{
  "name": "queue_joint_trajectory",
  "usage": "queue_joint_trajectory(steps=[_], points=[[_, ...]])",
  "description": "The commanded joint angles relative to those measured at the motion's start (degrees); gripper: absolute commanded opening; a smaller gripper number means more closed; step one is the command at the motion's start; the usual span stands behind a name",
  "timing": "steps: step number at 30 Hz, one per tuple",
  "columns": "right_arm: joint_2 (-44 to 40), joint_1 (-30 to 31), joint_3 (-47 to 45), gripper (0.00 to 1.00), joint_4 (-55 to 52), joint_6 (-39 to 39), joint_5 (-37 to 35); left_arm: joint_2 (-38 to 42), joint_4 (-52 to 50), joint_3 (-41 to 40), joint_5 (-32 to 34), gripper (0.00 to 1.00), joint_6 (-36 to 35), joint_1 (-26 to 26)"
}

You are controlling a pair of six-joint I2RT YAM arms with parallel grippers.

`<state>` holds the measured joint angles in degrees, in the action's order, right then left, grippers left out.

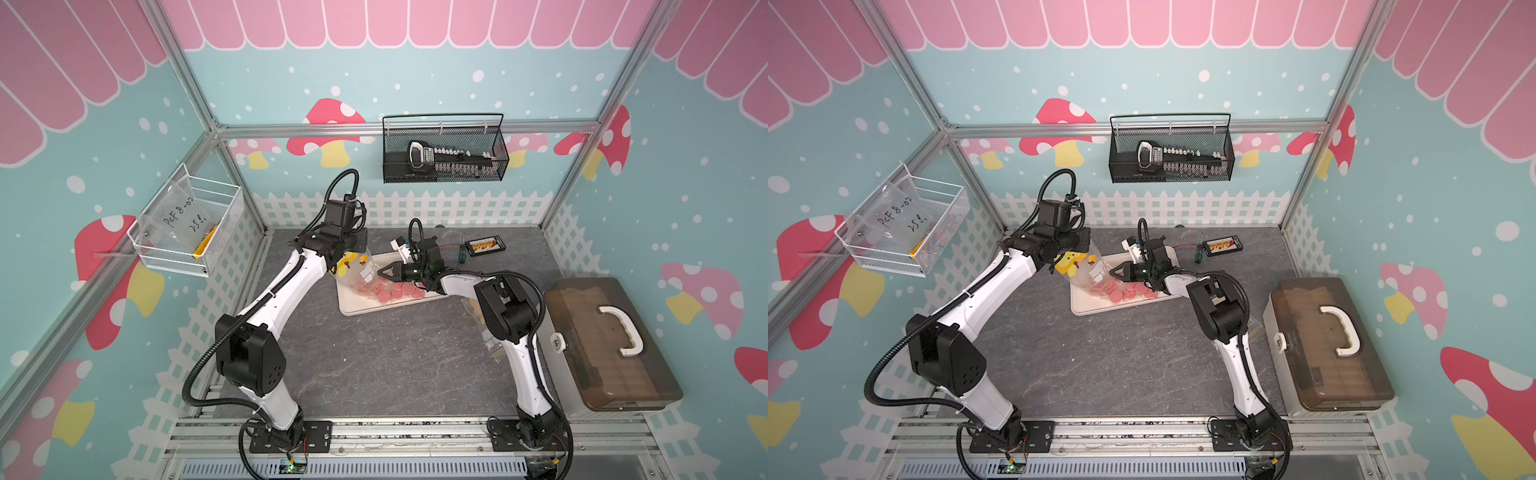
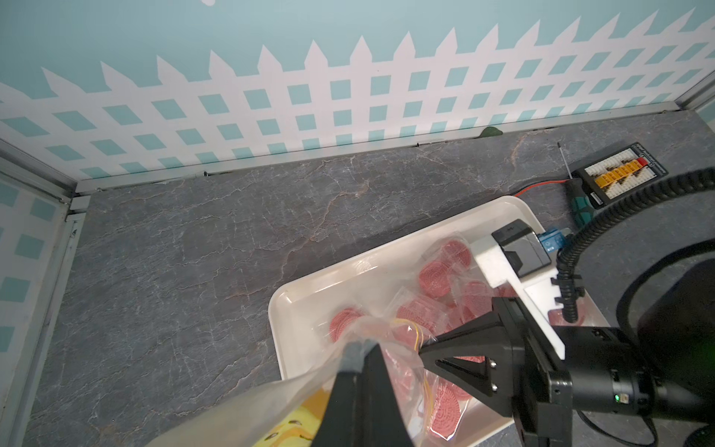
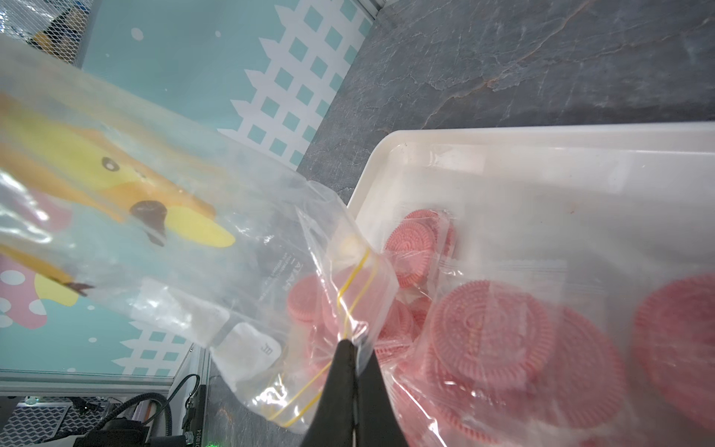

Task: Pour cookies out of the ziploc bag
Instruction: 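Pour the cookies out of the ziploc bag onto the tray.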

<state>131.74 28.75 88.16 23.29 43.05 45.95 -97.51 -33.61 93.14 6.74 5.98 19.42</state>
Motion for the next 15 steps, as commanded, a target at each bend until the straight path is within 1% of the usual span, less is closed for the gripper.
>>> queue_joint_trajectory(steps=[1,4,12,15], points=[[1.78,-0.8,0.92,0.01,0.61,1.13,0.13,-0.22,2.13,0.09,1.16,0.0,-0.89,0.0],[1.38,-0.89,0.62,0.01,2.64,2.82,1.62,0.14,1.81,0.36,-0.36,0.0,-0.62,0.32],[-1.22,-0.9,-0.07,0.01,2.19,2.75,3.33,1.99,-1.23,2.74,0.64,0.0,-1.32,0.71],[-1.73,-0.89,-0.53,0.01,2.69,2.61,3.48,2.96,-0.7,2.42,1.58,0.0,-1.28,1.29]])
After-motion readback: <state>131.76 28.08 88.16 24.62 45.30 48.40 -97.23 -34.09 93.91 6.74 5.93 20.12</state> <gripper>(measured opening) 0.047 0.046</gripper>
